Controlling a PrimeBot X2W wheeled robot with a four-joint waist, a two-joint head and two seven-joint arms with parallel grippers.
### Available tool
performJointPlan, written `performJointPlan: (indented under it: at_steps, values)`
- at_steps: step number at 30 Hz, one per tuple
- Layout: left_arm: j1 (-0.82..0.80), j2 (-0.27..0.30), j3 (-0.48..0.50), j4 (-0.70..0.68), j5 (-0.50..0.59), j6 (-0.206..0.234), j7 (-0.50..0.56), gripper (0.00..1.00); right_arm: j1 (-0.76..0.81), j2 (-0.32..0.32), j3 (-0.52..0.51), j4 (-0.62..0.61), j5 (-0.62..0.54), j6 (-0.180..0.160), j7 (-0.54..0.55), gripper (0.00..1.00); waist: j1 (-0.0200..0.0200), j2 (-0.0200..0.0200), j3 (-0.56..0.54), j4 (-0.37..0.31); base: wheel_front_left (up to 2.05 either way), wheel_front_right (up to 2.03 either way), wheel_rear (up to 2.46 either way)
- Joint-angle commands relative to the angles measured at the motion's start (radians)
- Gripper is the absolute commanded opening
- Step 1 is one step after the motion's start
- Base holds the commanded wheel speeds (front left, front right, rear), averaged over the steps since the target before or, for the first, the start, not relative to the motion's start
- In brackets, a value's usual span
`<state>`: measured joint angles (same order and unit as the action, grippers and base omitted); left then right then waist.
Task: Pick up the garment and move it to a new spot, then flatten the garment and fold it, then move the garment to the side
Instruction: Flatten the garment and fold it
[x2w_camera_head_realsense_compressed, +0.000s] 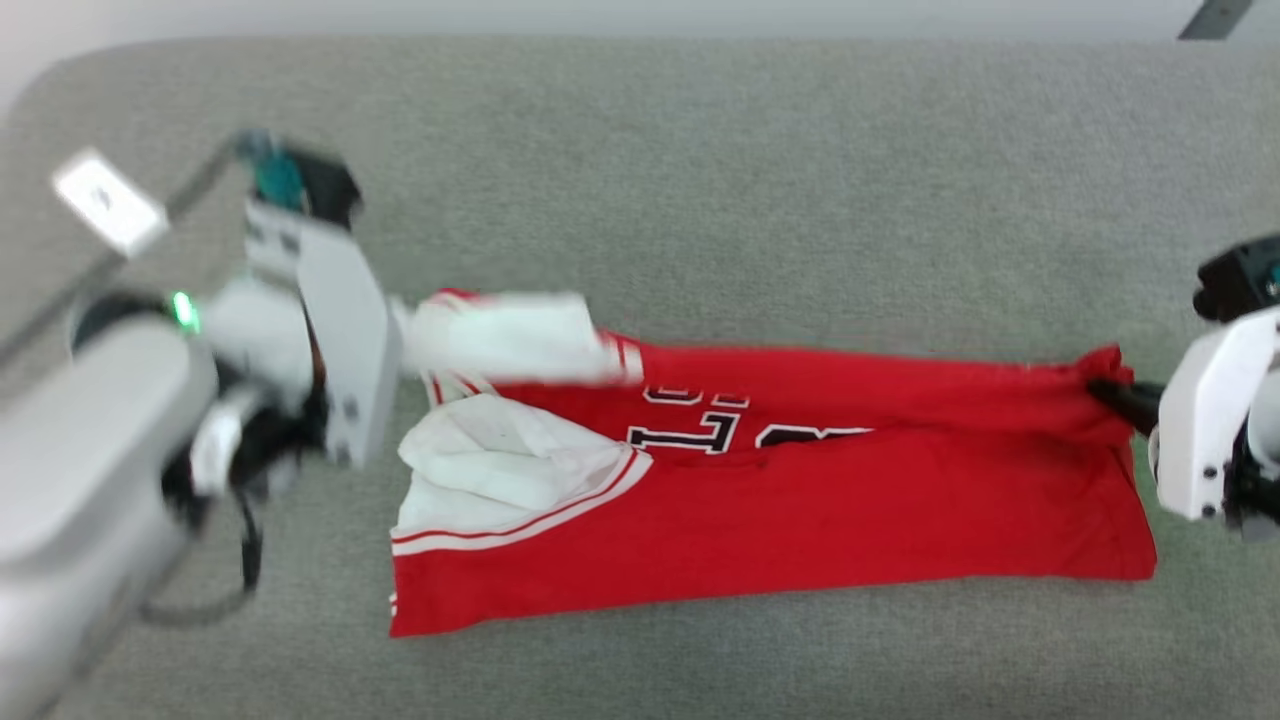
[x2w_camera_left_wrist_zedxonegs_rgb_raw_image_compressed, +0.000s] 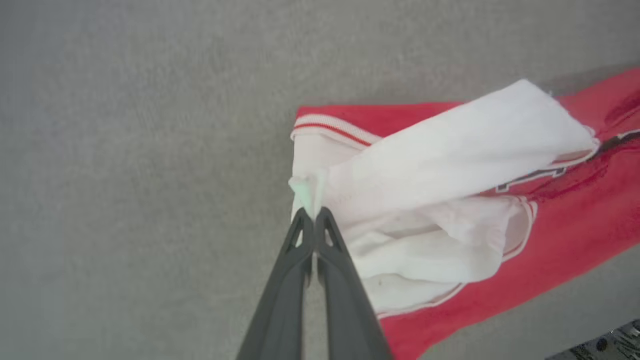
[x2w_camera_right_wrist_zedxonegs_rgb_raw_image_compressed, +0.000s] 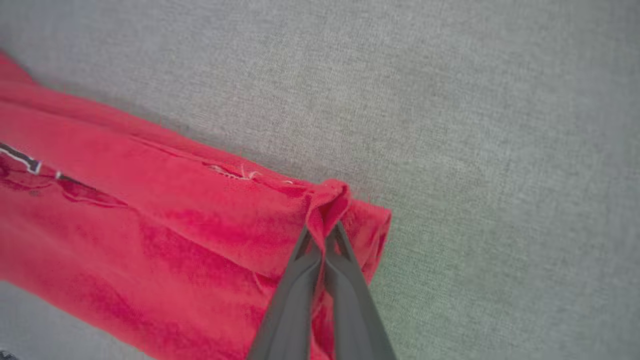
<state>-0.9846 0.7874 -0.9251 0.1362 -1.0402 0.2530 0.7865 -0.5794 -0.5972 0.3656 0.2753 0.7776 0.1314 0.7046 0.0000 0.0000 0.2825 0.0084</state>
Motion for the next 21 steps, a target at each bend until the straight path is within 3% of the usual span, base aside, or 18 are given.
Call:
performJointPlan:
  at_steps: [1,6,9,13,14,15,16,17,19,20,21]
  values:
    - [0.042,0.017,0.000,-0.049,-0.011,0.027,0.002,0.00,0.031,0.005,-0.020,-0.008,-0.005,-0.002,0.007,0.00,0.0000,0.0000,-0.017,0.015,0.00,0.00,0.00]
    - [0.169,0.046,-0.010,-0.152,-0.065,0.091,0.000,0.00,0.087,0.030,-0.054,-0.010,-0.031,-0.002,0.033,0.00,0.0000,0.0000,-0.027,0.010,0.00,0.00,0.00]
    - [0.216,0.032,-0.022,-0.141,-0.084,0.099,-0.007,0.00,0.100,0.056,-0.068,-0.001,-0.049,-0.002,0.046,0.00,0.0000,0.0000,-0.034,0.004,0.00,0.00,0.00]
    - [0.253,-0.001,-0.036,-0.090,-0.104,0.068,-0.028,0.00,0.097,0.082,-0.071,0.010,-0.068,-0.002,0.052,0.00,0.0000,0.0000,-0.046,-0.003,0.00,0.00,0.00]
    - [0.256,-0.006,-0.036,-0.076,-0.105,0.056,-0.036,0.00,0.095,0.087,-0.071,0.015,-0.074,-0.002,0.052,0.13,0.0000,0.0000,-0.048,-0.004,0.00,0.00,0.00]
    - [0.263,-0.015,-0.031,-0.056,-0.115,0.049,-0.044,0.00,0.094,0.093,-0.071,0.019,-0.082,-0.002,0.048,0.41,0.0000,0.0000,-0.051,-0.005,0.00,0.00,0.00]
    - [0.270,-0.019,-0.031,-0.039,-0.119,0.042,-0.051,0.00,0.089,0.100,-0.073,0.021,-0.084,-0.002,0.040,0.91,0.0000,0.0000,-0.054,-0.005,0.00,0.00,0.00]
    - [0.273,-0.023,-0.031,-0.025,-0.119,0.034,-0.058,0.03,0.087,0.105,-0.075,0.026,-0.086,-0.002,0.041,1.00,0.0000,0.0000,-0.058,-0.006,0.00,0.00,0.00]
    - [0.269,-0.029,-0.028,-0.004,-0.111,0.019,-0.078,0.74,0.087,0.109,-0.074,0.032,-0.087,-0.002,0.047,1.00,0.0000,0.0000,-0.066,-0.006,0.00,0.00,0.00]
    - [0.271,-0.032,-0.025,0.003,-0.115,0.011,-0.087,1.00,0.087,0.114,-0.077,0.034,-0.083,-0.002,0.048,1.00,0.0000,0.0000,-0.071,-0.005,0.00,0.00,0.00]
    - [0.274,-0.034,-0.023,0.006,-0.118,0.006,-0.095,1.00,0.087,0.117,-0.082,0.036,-0.079,-0.002,0.050,1.00,0.0000,0.0000,-0.076,-0.004,0.00,0.00,0.00]
